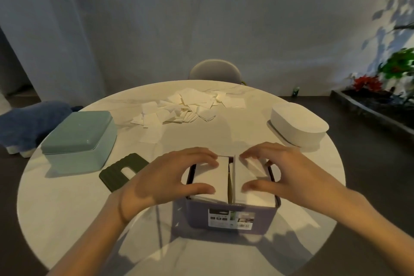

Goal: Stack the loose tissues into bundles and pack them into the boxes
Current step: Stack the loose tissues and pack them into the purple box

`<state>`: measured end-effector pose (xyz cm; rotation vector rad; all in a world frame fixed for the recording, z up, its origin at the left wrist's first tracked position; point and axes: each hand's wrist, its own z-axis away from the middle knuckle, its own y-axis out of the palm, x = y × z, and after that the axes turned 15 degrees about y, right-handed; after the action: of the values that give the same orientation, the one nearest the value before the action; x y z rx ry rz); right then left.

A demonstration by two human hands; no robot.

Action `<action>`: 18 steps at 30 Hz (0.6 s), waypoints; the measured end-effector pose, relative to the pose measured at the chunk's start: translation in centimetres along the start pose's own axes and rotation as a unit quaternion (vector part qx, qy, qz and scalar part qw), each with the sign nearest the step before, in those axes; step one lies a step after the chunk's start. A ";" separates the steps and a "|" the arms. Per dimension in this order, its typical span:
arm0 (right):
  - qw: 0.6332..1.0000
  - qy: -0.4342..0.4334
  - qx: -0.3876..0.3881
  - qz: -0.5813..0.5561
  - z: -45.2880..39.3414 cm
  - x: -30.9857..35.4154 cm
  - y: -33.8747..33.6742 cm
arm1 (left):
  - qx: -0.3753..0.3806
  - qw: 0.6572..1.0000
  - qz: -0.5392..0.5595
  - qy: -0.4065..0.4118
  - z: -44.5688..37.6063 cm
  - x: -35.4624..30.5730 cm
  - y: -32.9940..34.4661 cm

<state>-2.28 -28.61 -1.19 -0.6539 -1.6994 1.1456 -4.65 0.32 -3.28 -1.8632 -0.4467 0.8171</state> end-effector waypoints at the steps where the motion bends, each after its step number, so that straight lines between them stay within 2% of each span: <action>1: 1.000 -0.005 0.006 0.003 0.2 -0.1 0.1 | 0.000 1.000 -0.013 -0.005 0.0 -0.1 0.1; 9: 0.996 -0.048 0.053 0.054 -0.5 -0.4 -0.1 | -0.029 0.997 -0.069 -0.034 0.4 -1.7 0.7; 14: 0.995 -0.056 0.068 0.042 -1.0 -1.2 0.2 | 0.009 0.999 -0.049 -0.016 0.4 -1.3 0.4; 18: 0.995 -0.058 0.074 0.019 -1.7 -1.9 0.4 | 0.004 0.997 -0.072 -0.026 0.4 -1.2 0.5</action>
<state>0.02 -29.28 -2.18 -0.5371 -1.6856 1.3454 -5.84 -0.37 -3.40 -1.7832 -0.6015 0.7710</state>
